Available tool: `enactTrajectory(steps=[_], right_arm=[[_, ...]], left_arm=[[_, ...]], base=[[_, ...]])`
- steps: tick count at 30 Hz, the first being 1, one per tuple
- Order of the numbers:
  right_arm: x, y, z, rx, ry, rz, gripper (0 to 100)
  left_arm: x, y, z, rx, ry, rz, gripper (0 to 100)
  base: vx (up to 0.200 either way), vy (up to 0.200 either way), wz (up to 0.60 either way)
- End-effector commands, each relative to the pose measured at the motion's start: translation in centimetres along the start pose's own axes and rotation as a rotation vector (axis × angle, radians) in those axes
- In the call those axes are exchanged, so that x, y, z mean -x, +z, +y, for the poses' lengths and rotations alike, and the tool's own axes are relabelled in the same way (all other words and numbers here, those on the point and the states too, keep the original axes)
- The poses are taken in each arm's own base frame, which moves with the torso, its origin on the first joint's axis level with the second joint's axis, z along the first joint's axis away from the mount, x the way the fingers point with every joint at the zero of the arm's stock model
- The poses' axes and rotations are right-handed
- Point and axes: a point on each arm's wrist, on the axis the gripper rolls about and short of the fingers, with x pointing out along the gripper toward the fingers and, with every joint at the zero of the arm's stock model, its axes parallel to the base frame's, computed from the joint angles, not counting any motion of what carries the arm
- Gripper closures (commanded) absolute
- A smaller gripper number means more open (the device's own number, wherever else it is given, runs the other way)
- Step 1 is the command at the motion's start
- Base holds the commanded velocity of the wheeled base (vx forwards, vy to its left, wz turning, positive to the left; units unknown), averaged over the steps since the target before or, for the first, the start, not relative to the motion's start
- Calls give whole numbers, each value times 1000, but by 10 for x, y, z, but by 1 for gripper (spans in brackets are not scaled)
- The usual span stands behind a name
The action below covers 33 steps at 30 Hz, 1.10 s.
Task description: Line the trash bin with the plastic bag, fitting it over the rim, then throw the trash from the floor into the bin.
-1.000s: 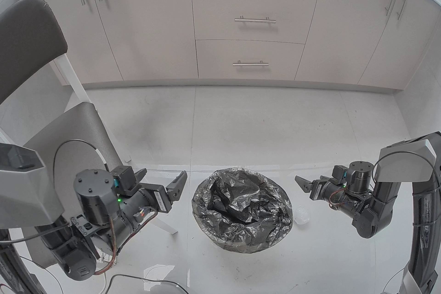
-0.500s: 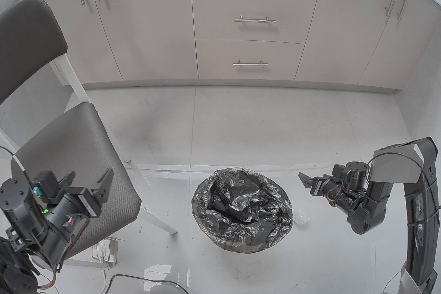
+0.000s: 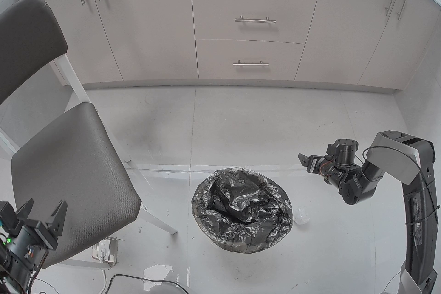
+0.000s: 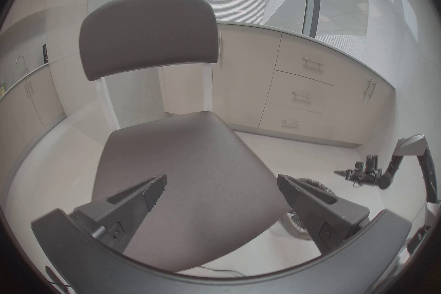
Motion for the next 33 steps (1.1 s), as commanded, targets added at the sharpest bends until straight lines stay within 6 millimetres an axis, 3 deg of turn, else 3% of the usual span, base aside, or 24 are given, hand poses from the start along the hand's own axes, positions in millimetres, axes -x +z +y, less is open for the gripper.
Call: enactTrajectory(steps=[1,5,13,18,21,25,33], right_arm=[[-39,28,3,50,-33,-17,0],[-63,37,6,140,-89,-30,0],[-99,53,16,155,-135,-35,0],[-115,10,15,182,-178,91,0],[-117,-6,12,191,-191,146,0],[-118,-15,8,197,-198,185,0],[-121,-41,3,210,-210,266,0]], left_arm=[[52,-27,35,30,25,-96,0],[71,-51,48,42,88,-98,0],[73,-51,49,62,95,-131,0],[74,-52,49,68,149,-153,0],[74,-52,49,29,177,-151,0],[75,-52,48,-83,224,-143,0],[76,-52,47,-104,288,-141,0]], base=[[0,0,0],[0,0,0],[0,0,0],[0,0,0],[0,0,0],[0,0,0],[0,0,0]])
